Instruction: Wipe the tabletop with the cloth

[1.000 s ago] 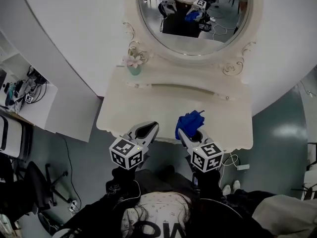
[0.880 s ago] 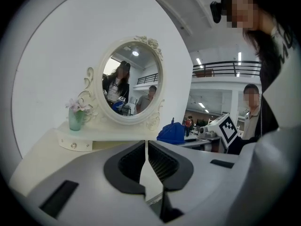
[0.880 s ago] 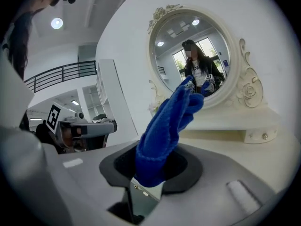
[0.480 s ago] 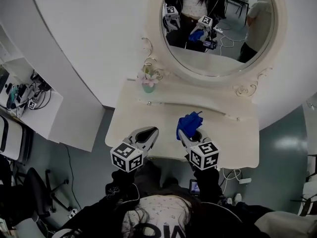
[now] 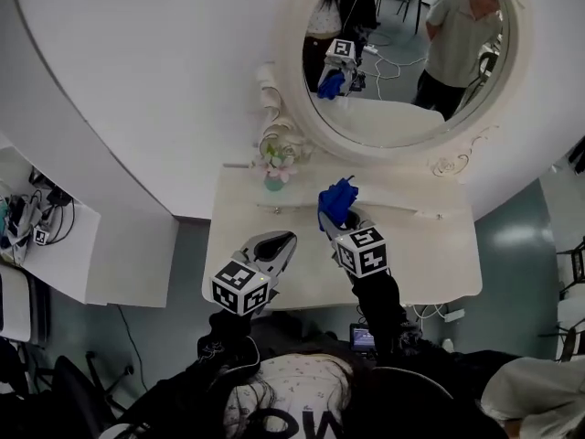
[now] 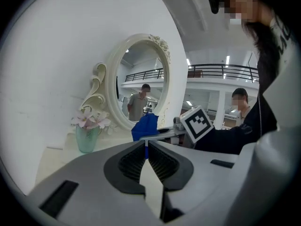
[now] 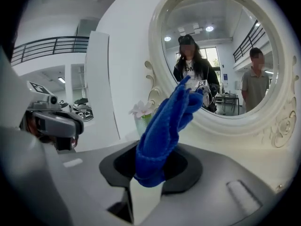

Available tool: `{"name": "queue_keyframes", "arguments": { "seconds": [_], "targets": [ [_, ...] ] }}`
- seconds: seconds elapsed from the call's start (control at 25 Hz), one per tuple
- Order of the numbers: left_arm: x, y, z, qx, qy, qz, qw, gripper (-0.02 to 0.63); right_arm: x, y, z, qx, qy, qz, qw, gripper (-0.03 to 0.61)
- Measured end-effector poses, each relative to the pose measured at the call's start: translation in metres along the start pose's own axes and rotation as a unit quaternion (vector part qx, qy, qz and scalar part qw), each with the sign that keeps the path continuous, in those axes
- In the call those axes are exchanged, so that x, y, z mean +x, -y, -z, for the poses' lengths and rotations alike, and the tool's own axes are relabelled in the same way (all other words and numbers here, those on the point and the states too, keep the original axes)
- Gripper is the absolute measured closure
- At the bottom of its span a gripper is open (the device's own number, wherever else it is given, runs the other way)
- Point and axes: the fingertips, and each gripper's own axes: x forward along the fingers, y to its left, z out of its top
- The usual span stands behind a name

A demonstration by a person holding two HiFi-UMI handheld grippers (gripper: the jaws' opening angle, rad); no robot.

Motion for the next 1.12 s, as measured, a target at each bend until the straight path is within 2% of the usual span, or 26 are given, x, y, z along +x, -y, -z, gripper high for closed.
{"name": "queue_keyframes", "arguments": {
  "seconds": [0.16, 0.44, 0.56, 0.8, 1.12],
  "targets": [
    [-0.001, -0.014, -0.001, -0.001, -0.003, 0.026, 0.9997, 0.614, 0.036, 0.009, -0.003, -0.003, -0.022, 0.019, 1.0, 0.466],
    [-0.01, -0.04, 0.002, -0.022, -0.002, 0.029, 0.9993, 0.614, 0.1, 0.007, 0.006, 0.025, -0.059, 0.022, 0.998, 0.466],
    [-0.015, -0.046, 0.006, -0.031, -0.003, 0.029, 0.9991, 0.614, 0.118, 0.011, 0.019, 0.018, -0.082, 0.035, 0.996, 0.466],
    [-0.018, -0.057, 0.012, -0.043, -0.006, 0.023, 0.9988, 0.614, 0.13, 0.03, 0.031, -0.041, -0.102, 0.064, 0.992, 0.468],
    [0.005, -0.047, 0.011, -0.045, -0.007, 0.014, 0.9989, 0.614, 0.106, 0.073, 0.039, -0.038, -0.098, 0.087, 0.991, 0.468]
  ]
}}
